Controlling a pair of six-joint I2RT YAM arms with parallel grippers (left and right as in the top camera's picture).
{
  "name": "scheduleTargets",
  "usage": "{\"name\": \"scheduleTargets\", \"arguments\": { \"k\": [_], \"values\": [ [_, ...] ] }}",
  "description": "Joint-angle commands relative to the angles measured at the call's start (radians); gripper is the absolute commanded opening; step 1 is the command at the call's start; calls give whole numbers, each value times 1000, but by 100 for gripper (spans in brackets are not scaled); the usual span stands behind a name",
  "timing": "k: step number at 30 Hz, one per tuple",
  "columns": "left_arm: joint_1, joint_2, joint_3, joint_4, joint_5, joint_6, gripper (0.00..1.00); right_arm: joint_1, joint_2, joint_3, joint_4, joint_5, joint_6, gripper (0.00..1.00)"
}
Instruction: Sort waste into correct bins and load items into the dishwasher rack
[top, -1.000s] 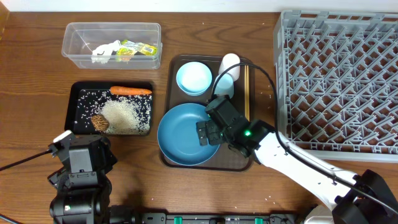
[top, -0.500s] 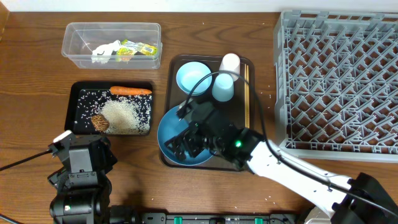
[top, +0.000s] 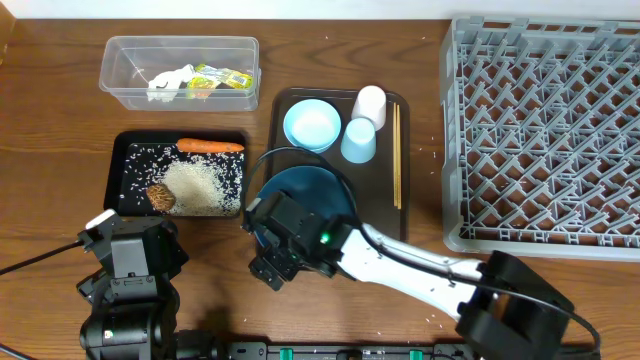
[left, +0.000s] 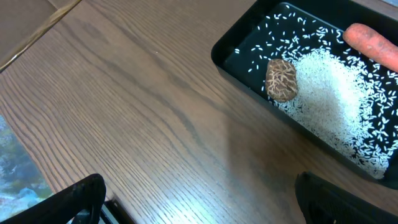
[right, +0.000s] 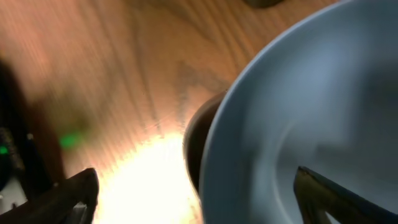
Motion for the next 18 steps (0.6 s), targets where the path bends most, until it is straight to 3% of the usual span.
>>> {"name": "scheduleTargets", "arguments": {
  "k": [1, 7, 13, 18],
  "values": [
    [-1, 0, -6, -2, -16, 13, 98, 11, 41, 85, -45, 49, -43, 88],
    [-1, 0, -6, -2, -15, 13, 98, 15, 104, 103, -89, 46, -43, 74],
    [-1, 0, -6, -2, -15, 13, 98, 36, 142, 103, -101, 41, -43, 71],
    [-1, 0, -6, -2, -16, 13, 98, 58, 154, 103, -102, 42, -43, 61]
  ]
}}
